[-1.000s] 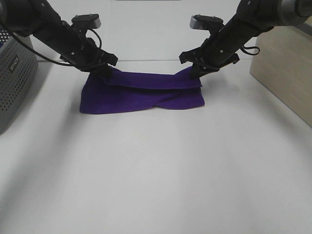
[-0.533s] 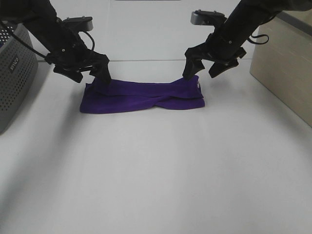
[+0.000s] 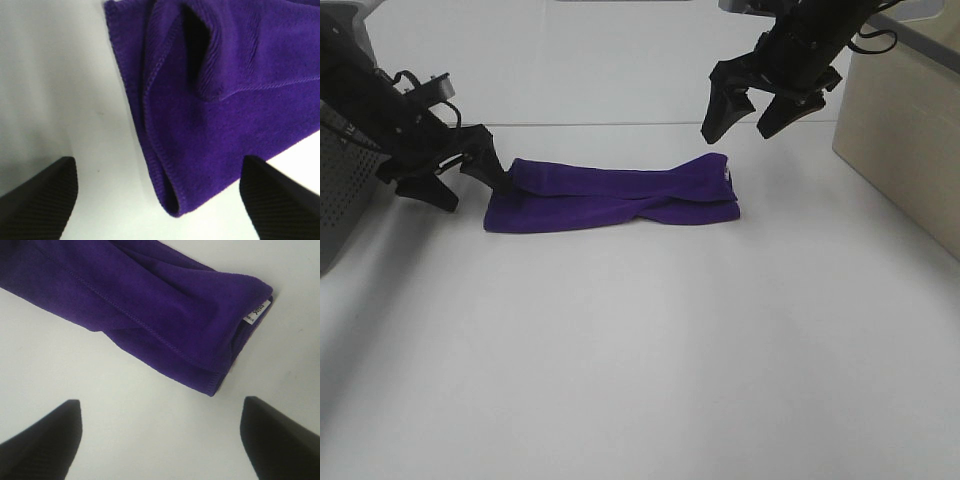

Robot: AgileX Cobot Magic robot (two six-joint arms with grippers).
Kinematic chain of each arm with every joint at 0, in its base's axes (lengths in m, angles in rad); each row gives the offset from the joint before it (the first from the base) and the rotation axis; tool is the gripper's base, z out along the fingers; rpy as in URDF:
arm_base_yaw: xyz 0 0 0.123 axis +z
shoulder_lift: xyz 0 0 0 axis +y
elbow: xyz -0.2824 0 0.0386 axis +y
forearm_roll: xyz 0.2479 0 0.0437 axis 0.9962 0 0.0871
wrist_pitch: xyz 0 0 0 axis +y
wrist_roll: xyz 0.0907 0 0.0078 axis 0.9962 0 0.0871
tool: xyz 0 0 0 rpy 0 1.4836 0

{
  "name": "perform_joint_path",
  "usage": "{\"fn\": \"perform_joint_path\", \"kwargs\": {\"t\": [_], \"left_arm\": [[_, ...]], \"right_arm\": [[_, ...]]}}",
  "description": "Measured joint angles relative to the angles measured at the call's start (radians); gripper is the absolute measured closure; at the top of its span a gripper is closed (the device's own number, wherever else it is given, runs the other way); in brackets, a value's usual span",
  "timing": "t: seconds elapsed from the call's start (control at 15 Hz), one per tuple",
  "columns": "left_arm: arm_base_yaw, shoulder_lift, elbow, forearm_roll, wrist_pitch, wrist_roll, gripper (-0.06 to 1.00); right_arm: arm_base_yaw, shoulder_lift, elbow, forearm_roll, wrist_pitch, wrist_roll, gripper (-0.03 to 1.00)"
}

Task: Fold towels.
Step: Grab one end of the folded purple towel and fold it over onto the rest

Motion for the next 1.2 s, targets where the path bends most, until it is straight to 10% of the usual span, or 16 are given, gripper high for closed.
{"fn": "perform_joint_path", "kwargs": {"t": [0.6, 0.93, 1.2], "left_arm": [[-0.154, 0.155, -0.205, -0.154, 0.0, -0.053, 0.19], [-0.174, 0.218, -0.35, 0.022, 0.078, -0.129, 0.9], [-0.169, 0.23, -0.491, 0.181, 0.23, -0.146, 0.92]], "right_arm": [[0.0, 0.0, 0.0, 0.0, 0.049, 0.002, 0.13], [0.0, 0.0, 0.0, -0.002, 0.104, 0.002, 0.13], [0.0, -0.003, 0.0, -0.004, 0.173, 0.002, 0.13]]}}
